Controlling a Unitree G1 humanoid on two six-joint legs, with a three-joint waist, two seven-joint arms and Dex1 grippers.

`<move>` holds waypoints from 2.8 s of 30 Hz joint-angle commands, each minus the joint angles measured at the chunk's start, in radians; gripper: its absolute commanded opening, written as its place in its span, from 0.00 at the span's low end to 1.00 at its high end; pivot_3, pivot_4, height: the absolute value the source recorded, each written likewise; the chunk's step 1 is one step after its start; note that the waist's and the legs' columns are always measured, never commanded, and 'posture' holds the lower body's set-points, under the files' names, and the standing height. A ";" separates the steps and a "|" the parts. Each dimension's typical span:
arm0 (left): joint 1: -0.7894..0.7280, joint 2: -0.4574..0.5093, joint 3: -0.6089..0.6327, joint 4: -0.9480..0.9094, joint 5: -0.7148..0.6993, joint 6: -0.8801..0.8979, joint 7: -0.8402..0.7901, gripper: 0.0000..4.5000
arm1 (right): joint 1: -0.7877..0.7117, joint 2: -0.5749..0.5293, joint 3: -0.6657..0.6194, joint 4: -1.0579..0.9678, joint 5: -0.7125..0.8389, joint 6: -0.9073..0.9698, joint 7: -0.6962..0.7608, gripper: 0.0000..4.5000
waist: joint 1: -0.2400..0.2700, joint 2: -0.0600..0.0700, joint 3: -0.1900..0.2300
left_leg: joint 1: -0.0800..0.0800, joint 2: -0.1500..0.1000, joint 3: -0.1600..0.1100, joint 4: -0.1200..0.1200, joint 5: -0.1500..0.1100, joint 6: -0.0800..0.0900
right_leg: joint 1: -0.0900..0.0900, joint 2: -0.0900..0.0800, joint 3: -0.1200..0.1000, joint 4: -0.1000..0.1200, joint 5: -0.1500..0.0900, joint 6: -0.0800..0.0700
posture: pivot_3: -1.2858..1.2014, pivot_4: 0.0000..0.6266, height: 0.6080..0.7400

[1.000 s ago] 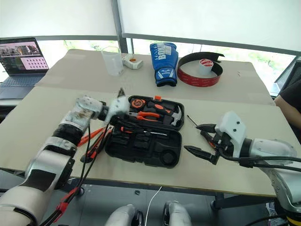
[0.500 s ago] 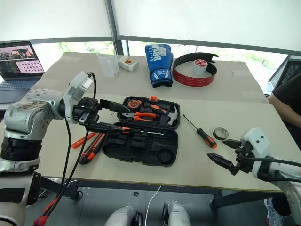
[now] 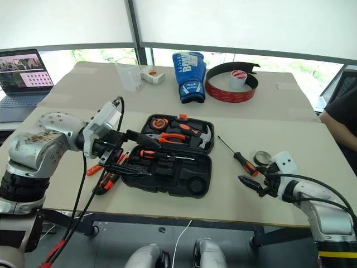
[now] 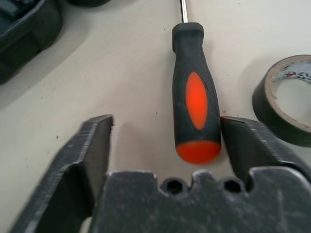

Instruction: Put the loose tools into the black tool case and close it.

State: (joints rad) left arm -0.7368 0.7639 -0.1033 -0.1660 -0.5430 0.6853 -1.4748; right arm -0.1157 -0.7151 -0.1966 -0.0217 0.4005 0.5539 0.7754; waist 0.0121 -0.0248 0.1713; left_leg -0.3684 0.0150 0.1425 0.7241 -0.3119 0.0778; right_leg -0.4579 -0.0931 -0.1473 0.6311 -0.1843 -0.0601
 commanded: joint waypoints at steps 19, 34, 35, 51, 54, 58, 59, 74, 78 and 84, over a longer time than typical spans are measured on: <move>0.460 0.293 0.296 -0.165 -0.086 0.042 0.061 1.00 | -0.407 -0.087 0.223 -0.260 0.091 0.085 0.185 0.22 | -0.021 0.011 0.006 | 0.003 0.000 0.000 -0.010 0.003 -0.005 | -0.002 0.001 0.001 -0.001 -0.001 -0.002 | 0.52 0.24 0.90; 0.588 0.319 0.458 -0.232 -0.141 0.075 0.191 1.00 | -0.589 0.015 0.591 0.006 -0.266 -0.154 0.330 0.22 | -0.006 0.011 0.006 | -0.001 -0.001 0.001 -0.009 0.003 -0.005 | -0.005 -0.001 0.000 -0.002 -0.001 -0.003 | 0.52 0.24 0.90; 0.588 0.318 0.455 -0.231 -0.140 0.072 0.197 1.00 | -0.587 0.026 0.590 0.018 -0.274 -0.144 0.319 0.22 | -0.007 0.011 0.006 | 0.000 -0.001 0.001 -0.010 0.003 -0.005 | -0.005 0.000 0.000 -0.001 -0.001 -0.003 | 0.52 0.24 0.90; 0.491 0.315 0.355 -0.167 -0.115 0.017 0.203 1.00 | -0.509 -0.001 0.510 -0.066 -0.257 -0.059 0.329 0.22 | -0.014 0.011 0.006 | 0.000 0.000 0.000 -0.010 0.004 -0.008 | -0.005 0.000 0.000 0.000 -0.002 -0.003 | 0.52 0.24 0.90; 0.469 0.313 0.331 -0.151 -0.111 0.006 0.201 1.00 | -0.522 0.028 0.494 -0.076 -0.234 -0.020 0.313 0.45 | -0.016 0.011 0.006 | 0.000 0.000 0.000 -0.010 0.004 -0.008 | -0.005 0.000 0.000 0.000 -0.002 -0.003 | 0.52 0.24 0.90; 0.441 0.312 0.306 -0.134 -0.109 -0.004 0.200 1.00 | -0.542 0.063 0.492 -0.107 -0.228 0.024 0.294 0.73 | -0.016 0.011 0.006 | 0.000 0.000 0.000 -0.010 0.004 -0.008 | -0.005 0.000 0.000 0.000 -0.002 -0.003 | 0.52 0.24 0.90; 0.438 0.313 0.303 -0.130 -0.109 -0.007 0.198 1.00 | -0.547 0.073 0.492 -0.113 -0.225 0.035 0.288 0.73 | -0.017 0.011 0.006 | 0.000 0.000 0.000 -0.010 0.004 -0.008 | -0.005 0.000 0.000 0.000 -0.002 -0.003 | 0.52 0.24 0.90; 0.473 0.309 0.308 -0.123 -0.101 -0.042 0.201 1.00 | -0.585 0.220 0.562 -0.015 -0.267 0.047 0.202 0.01 | -0.022 0.011 0.006 | 0.000 0.000 0.000 -0.010 0.004 -0.008 | -0.005 0.000 0.000 0.000 -0.002 -0.003 | 0.52 0.24 0.90; 0.486 0.304 0.312 -0.138 -0.103 -0.043 0.210 1.00 | -0.586 0.237 0.603 0.047 -0.321 0.017 0.178 0.01 | -0.025 0.010 0.006 | 0.000 0.000 0.000 -0.010 0.004 -0.008 | -0.005 0.000 0.000 0.000 -0.002 -0.003 | 0.52 0.24 0.90; 0.503 0.300 0.316 -0.151 -0.106 -0.043 0.219 1.00 | -0.561 0.231 0.646 0.069 -0.373 -0.015 0.184 0.01 | -0.027 0.010 0.005 | 0.004 0.000 0.001 -0.011 0.005 -0.009 | -0.002 0.000 0.001 0.001 -0.002 -0.003 | 0.52 0.24 0.90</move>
State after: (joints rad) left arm -0.2325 1.0616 0.1795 -0.2948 -0.6389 0.6566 -1.2596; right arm -0.7028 -0.4676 0.4086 0.0278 0.0619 0.5296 0.9552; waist -0.0151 -0.0147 0.1765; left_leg -0.3625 0.0147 0.1432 0.7127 -0.3071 0.0689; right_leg -0.4592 -0.0927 -0.1465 0.6317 -0.1862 -0.0635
